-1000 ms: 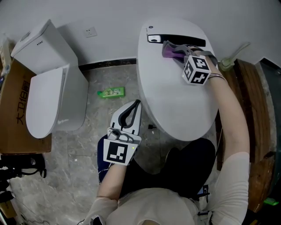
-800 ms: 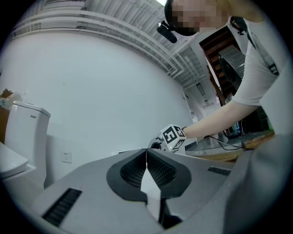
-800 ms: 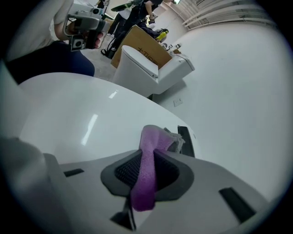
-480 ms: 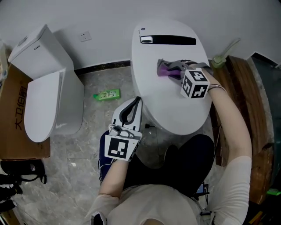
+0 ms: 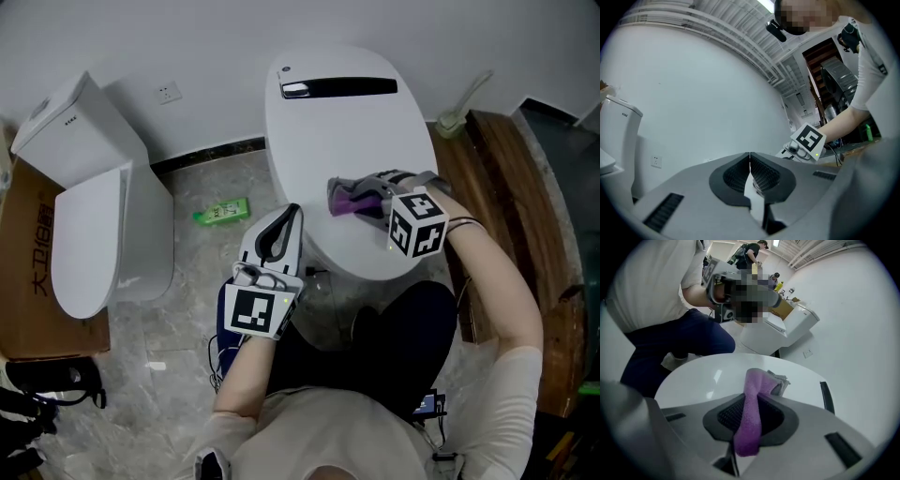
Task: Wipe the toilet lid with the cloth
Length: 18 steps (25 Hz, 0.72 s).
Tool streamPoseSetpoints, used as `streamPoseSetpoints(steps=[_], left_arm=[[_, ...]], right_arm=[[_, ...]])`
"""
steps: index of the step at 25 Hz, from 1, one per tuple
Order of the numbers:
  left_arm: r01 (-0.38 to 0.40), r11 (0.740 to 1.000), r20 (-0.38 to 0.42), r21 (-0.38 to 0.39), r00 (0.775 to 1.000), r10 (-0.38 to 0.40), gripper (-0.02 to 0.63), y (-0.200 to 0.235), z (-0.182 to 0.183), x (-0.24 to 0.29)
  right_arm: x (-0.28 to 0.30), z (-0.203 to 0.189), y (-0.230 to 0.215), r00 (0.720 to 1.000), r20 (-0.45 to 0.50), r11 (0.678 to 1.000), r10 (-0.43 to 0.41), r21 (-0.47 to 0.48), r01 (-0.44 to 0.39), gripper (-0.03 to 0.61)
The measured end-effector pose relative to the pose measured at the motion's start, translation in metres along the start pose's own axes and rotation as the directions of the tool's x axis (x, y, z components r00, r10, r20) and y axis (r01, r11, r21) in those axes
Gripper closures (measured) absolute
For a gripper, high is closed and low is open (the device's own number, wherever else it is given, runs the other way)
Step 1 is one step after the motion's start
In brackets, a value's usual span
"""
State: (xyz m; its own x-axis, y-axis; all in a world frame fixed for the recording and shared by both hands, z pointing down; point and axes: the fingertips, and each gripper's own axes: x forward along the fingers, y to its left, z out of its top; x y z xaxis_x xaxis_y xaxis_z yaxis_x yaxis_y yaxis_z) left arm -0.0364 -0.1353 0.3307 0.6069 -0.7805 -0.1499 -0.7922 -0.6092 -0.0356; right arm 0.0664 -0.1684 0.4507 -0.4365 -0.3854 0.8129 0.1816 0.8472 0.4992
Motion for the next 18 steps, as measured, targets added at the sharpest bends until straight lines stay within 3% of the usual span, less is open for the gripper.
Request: streamPoseSetpoints(steps=[18], left_arm=[[0.027,1.0,0.017,-0.003,0.999,-0.027,0.598,-0.012,0.004,0.01]], right_arm=[[-0.028,0.019,0.077,0.968,0.055,0.966,0.245,0.068,-0.248,0.497]])
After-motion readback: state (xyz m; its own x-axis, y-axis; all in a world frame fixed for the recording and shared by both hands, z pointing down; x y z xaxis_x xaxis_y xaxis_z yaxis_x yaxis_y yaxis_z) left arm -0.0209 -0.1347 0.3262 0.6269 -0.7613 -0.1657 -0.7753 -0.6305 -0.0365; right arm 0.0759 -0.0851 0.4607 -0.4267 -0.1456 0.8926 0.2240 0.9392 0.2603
